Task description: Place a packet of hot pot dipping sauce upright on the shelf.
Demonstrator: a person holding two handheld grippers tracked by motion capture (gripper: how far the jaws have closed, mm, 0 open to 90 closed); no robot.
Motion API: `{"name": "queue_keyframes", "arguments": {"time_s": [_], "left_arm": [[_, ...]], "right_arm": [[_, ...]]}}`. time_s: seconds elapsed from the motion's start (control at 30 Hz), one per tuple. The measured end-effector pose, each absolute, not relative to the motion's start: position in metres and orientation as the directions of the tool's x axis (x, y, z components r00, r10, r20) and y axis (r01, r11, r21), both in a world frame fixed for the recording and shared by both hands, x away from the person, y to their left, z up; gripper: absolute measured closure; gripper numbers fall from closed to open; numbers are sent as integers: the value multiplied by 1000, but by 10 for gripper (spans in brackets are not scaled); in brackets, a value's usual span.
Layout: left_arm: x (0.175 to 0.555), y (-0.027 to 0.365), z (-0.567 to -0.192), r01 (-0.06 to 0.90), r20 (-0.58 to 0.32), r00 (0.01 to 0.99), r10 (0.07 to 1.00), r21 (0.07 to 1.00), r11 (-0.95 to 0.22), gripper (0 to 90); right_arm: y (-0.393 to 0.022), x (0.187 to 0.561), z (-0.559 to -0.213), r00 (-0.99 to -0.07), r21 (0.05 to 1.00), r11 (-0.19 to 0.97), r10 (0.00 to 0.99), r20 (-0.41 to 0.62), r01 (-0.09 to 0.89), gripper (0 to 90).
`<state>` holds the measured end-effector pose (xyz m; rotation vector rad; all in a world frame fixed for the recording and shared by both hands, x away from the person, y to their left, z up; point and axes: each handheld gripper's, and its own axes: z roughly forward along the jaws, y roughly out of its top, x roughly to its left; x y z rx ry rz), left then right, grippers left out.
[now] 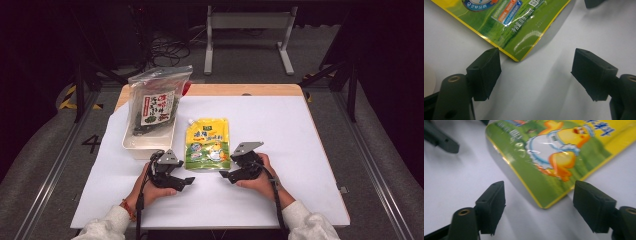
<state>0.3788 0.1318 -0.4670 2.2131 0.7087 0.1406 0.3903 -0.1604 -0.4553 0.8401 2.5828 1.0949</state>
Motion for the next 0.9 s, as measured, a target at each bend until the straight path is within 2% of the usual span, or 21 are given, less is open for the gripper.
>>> {"name": "queue_keyframes", "arguments": {"time_s": [0.1,0.2,0.23,0.27,0.37,0.4,0.43,0.53,0.6,0.67,0.7,0.77,0.83,0.9], "left_arm": [[380,130,-467,452,-121,828,548,723,-523,302],[383,128,-466,455,-109,818,565,725,-517,420],[383,128,-466,455,-109,818,565,725,-517,475],[383,128,-466,453,-92,812,577,722,-523,539],[385,129,-465,447,-79,811,580,722,-527,591],[386,129,-465,450,-76,808,585,721,-527,697],[387,129,-465,452,-84,810,581,722,-525,717],[388,128,-465,444,-81,817,571,720,-533,736],[389,128,-465,454,-101,815,571,723,-520,746],[389,129,-465,454,-112,819,562,726,-517,745],[389,129,-465,457,-118,819,562,728,-512,735],[389,130,-465,456,-121,820,560,730,-509,681],[389,131,-463,447,-115,823,556,736,-508,667],[388,132,-461,443,-115,823,557,743,-501,604]], "right_arm": [[-150,386,-459,-816,706,598,576,-50,379,225],[-146,387,-458,-794,715,599,599,-103,360,261],[-146,387,-458,-794,715,599,599,-103,360,261],[-144,388,-458,-777,722,599,614,-137,346,297],[-140,387,-458,-784,720,619,597,-172,314,321],[-136,386,-457,-781,712,642,586,-216,285,338],[-134,386,-457,-780,712,646,584,-227,276,353],[-131,385,-457,-782,705,665,567,-260,248,397],[-126,384,-456,-788,689,693,538,-299,211,502],[-123,383,-456,-791,680,712,514,-332,178,551],[-121,382,-455,-794,669,726,497,-350,159,628],[-119,380,-455,-797,659,740,477,-370,137,694],[-119,378,-455,-800,653,747,464,-380,124,777],[-120,378,-455,-806,647,755,447,-388,107,849]]}}
